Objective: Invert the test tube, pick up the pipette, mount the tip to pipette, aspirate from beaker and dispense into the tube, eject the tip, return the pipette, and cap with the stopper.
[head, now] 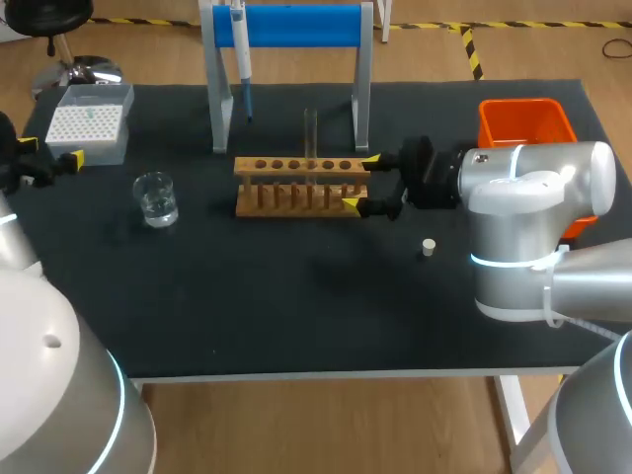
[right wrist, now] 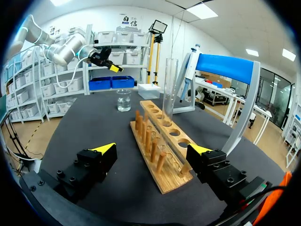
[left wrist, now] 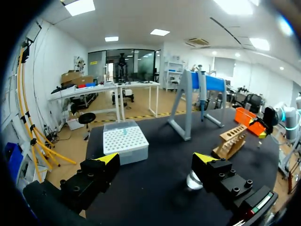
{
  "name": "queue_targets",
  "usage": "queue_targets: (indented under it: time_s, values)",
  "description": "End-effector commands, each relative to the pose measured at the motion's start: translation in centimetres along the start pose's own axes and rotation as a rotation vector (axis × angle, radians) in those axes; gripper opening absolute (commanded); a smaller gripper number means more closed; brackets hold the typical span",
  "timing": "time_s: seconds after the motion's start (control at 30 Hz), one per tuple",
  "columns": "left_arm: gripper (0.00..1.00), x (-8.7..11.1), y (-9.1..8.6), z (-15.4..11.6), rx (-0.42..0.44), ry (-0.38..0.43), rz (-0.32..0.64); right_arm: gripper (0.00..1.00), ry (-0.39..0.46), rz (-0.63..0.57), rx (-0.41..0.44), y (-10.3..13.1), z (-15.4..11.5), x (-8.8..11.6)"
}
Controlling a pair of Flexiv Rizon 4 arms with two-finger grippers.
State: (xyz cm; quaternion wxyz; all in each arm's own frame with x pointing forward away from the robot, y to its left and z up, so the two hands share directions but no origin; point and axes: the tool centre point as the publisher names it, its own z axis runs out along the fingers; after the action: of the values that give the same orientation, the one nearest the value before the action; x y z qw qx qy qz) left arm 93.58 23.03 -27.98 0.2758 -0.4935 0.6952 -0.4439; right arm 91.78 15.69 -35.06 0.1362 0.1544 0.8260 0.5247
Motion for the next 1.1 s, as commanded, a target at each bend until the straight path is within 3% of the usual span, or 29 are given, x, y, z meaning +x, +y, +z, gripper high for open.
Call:
queue_targets:
  time_s: [0.03,0.37,1.1]
  values:
    - [1.00,-0.6,-0.1,2.5,-0.015,-0.284,0.000,1.00,0.002,0.000,0.002,0.0,-0.1,0.0]
    - [1.00,-3.1,-0.5,6.0,-0.027,-0.357,-0.021,1.00,0.002,0.000,0.002,0.0,-0.1,0.0]
    - [1.00,-5.4,-1.1,11.7,-0.065,-0.420,-0.031,1.00,0.002,0.000,0.002,0.0,-0.1,0.0]
